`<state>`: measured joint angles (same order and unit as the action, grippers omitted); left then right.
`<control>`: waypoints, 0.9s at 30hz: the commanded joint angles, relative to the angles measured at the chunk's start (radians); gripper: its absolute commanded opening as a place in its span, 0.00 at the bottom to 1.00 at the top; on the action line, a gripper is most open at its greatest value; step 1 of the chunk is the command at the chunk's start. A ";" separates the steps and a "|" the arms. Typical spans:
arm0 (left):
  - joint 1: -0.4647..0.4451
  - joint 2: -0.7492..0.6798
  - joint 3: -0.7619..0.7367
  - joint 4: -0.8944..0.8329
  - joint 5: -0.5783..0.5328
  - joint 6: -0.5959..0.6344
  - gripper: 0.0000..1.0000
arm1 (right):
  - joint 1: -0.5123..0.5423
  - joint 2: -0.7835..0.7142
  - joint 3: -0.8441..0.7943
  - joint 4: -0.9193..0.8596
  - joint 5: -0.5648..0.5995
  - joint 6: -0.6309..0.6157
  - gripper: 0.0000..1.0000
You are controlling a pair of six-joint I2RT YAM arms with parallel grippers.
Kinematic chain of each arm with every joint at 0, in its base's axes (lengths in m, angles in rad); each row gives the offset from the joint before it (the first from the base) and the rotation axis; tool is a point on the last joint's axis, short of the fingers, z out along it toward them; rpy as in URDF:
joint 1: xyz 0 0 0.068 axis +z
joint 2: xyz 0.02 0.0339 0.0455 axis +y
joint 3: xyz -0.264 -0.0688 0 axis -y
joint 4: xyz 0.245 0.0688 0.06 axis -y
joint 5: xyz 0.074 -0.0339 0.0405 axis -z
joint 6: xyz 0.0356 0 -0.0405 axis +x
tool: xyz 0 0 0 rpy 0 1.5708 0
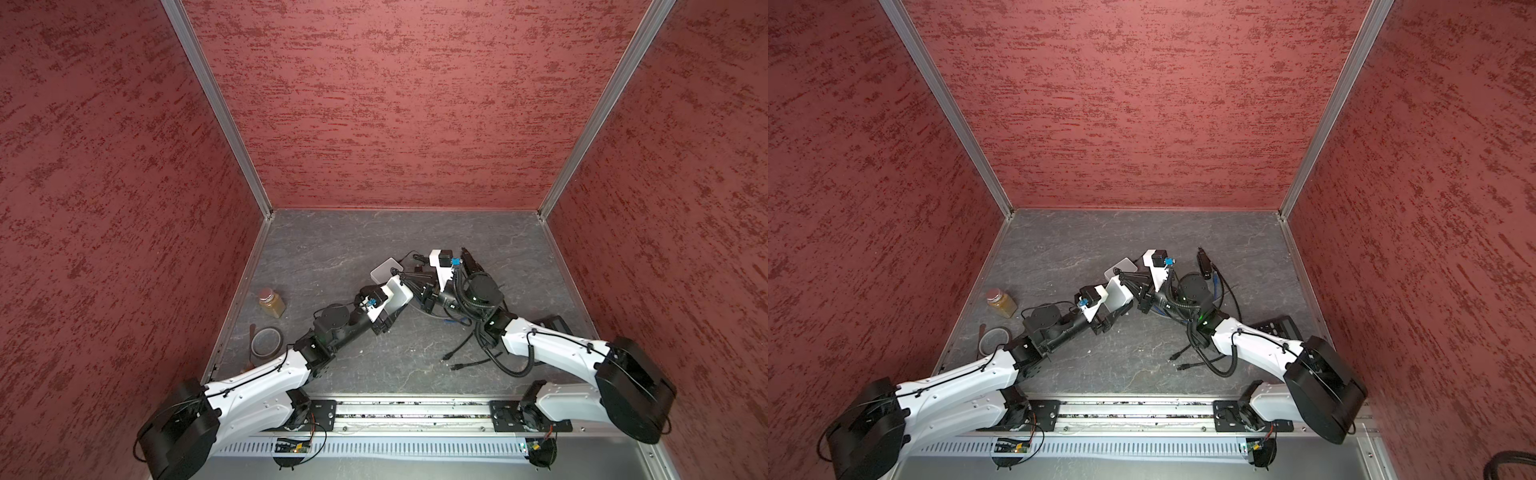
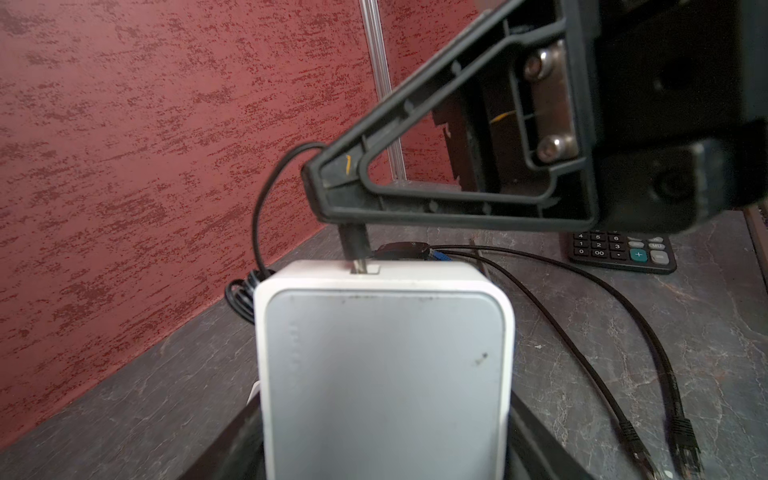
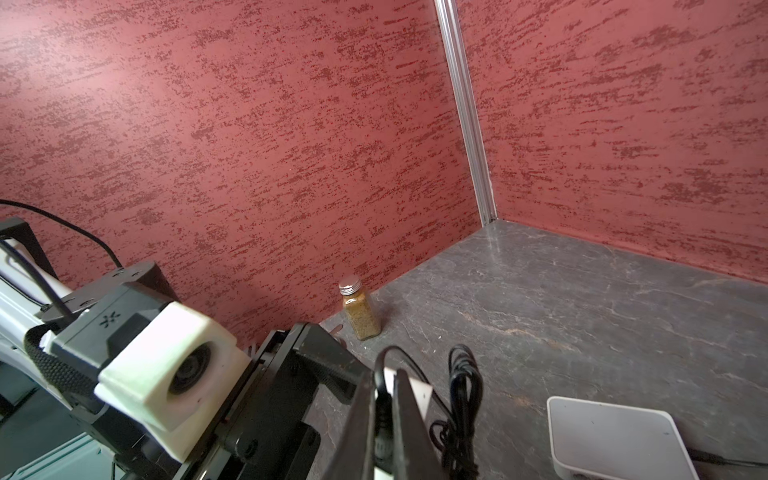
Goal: Insert the plug into the switch port
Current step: 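Push the barrel plug down into the switch's port with the right gripper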
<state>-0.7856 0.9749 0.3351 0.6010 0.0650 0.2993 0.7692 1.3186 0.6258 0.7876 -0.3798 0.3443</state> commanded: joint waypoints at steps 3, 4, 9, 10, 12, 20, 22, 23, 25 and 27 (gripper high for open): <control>-0.012 -0.049 0.113 0.365 0.062 0.001 0.00 | 0.050 0.087 -0.054 -0.229 -0.033 0.007 0.00; -0.011 -0.048 0.117 0.366 0.064 0.003 0.00 | 0.053 0.091 -0.054 -0.235 -0.029 0.002 0.00; -0.005 -0.038 0.129 0.400 0.056 0.000 0.00 | 0.064 0.091 -0.088 -0.213 0.004 -0.008 0.00; -0.003 -0.036 0.132 0.410 0.057 -0.002 0.00 | 0.064 0.091 -0.092 -0.213 0.005 -0.009 0.00; 0.000 -0.034 0.137 0.422 0.057 -0.001 0.00 | 0.065 0.092 -0.098 -0.216 0.009 -0.011 0.00; 0.019 -0.035 0.148 0.467 0.055 -0.018 0.00 | 0.073 0.089 -0.139 -0.184 0.006 -0.025 0.00; 0.022 -0.035 0.152 0.473 0.055 -0.023 0.00 | 0.077 0.084 -0.148 -0.173 0.010 -0.032 0.00; 0.023 -0.036 0.154 0.472 0.056 -0.023 0.00 | 0.079 0.082 -0.153 -0.168 0.013 -0.029 0.00; 0.024 -0.036 0.156 0.473 0.063 -0.023 0.00 | 0.081 0.091 -0.141 -0.185 0.010 -0.035 0.00; 0.025 -0.036 0.157 0.473 0.068 -0.025 0.00 | 0.083 0.101 -0.133 -0.195 0.007 -0.040 0.00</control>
<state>-0.7628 0.9825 0.3412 0.6075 0.1040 0.2897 0.8082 1.3426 0.5560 0.9131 -0.2859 0.3073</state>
